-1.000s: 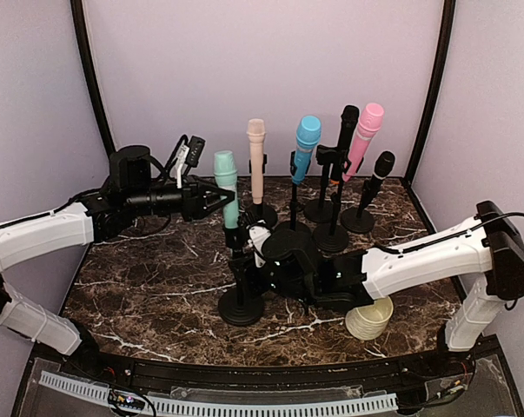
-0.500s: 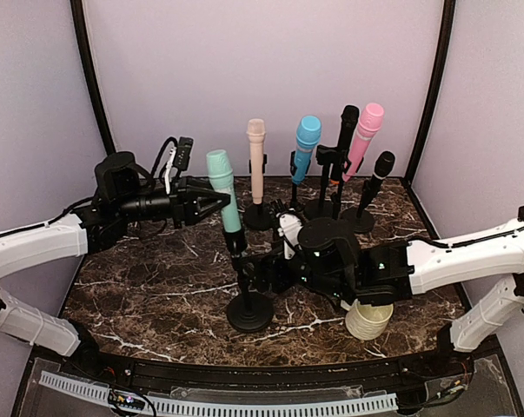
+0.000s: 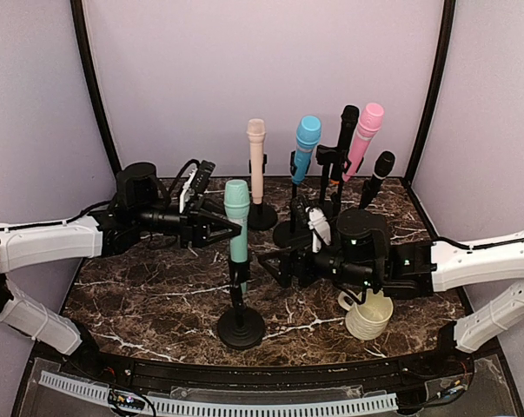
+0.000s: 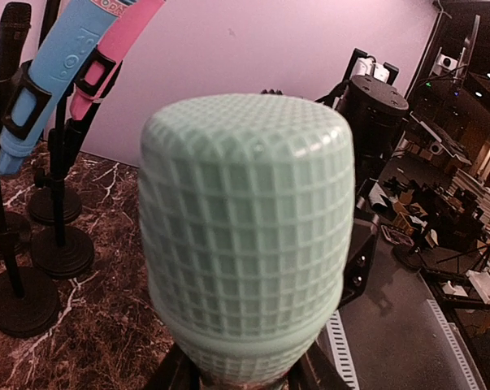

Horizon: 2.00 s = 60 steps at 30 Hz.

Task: Remove the microphone from the stand
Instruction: Remove the microphone from the microphone stand, then pass from the left arm to the right, then hold the microphone stand at the center of the board.

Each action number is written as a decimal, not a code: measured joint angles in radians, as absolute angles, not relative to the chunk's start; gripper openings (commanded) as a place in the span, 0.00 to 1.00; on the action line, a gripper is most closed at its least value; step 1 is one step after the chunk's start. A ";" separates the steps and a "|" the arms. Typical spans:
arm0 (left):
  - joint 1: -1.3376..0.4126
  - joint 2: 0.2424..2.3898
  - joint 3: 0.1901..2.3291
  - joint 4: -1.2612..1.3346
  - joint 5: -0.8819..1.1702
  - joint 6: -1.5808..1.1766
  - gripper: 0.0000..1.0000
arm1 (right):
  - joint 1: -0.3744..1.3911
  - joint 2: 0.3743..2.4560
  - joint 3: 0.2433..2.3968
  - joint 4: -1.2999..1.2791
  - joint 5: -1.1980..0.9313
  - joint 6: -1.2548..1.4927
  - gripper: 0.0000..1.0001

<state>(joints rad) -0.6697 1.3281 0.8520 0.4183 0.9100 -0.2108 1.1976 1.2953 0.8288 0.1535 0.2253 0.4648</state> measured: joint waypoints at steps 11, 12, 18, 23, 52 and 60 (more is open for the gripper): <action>-0.698 1.374 0.944 0.289 0.991 -0.076 0.05 | 1.137 1.230 0.851 0.311 0.073 0.463 0.93; -0.699 1.374 0.946 0.283 0.991 -0.069 0.05 | 1.140 1.245 0.875 0.317 0.064 0.458 0.93; -0.703 1.374 0.955 0.262 0.991 -0.046 0.06 | 1.160 1.352 1.015 0.327 0.048 0.415 0.90; -0.708 1.376 0.963 0.248 0.992 -0.034 0.06 | 1.163 1.433 1.109 0.313 0.072 0.401 0.61; -0.968 0.962 0.841 -0.053 0.126 -0.129 0.81 | 1.266 1.453 1.157 0.229 0.526 0.387 0.14; -1.179 1.142 0.827 -0.083 -0.031 -0.170 0.81 | 1.283 1.453 1.172 0.194 0.624 0.394 0.13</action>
